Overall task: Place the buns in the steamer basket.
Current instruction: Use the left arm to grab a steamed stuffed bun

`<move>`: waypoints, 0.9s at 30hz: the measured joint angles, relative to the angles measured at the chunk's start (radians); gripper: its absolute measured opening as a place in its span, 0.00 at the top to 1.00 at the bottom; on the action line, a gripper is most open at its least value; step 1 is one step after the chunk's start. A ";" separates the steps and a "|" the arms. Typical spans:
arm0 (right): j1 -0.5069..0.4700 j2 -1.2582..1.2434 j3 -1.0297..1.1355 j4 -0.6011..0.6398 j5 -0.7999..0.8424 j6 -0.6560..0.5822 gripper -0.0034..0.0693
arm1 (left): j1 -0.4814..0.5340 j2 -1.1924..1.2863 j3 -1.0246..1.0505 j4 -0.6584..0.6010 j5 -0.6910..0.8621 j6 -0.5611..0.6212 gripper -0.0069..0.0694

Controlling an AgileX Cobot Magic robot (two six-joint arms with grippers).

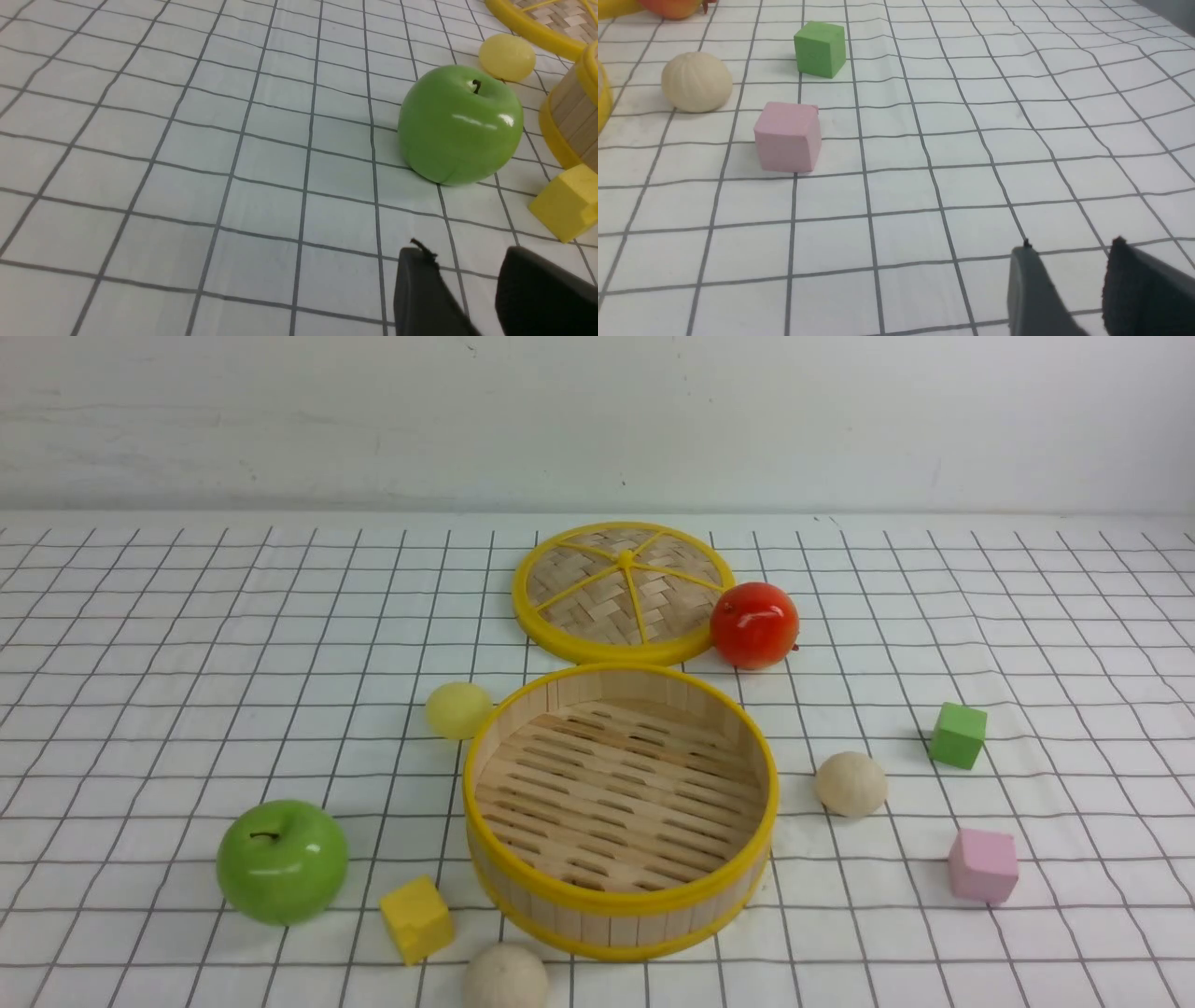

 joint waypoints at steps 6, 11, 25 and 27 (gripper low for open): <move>0.000 0.000 0.000 0.000 0.000 0.001 0.62 | 0.000 0.000 0.000 0.000 0.000 0.000 0.60; 0.000 0.000 0.000 0.000 0.000 0.001 0.62 | 0.000 0.000 0.000 0.000 0.000 0.000 0.60; 0.000 0.000 0.000 0.000 0.000 0.001 0.62 | 0.000 0.000 0.000 -0.076 -0.269 -0.074 0.60; 0.000 0.000 0.000 0.000 0.000 0.001 0.62 | 0.000 0.000 0.000 -0.131 -0.358 -0.139 0.60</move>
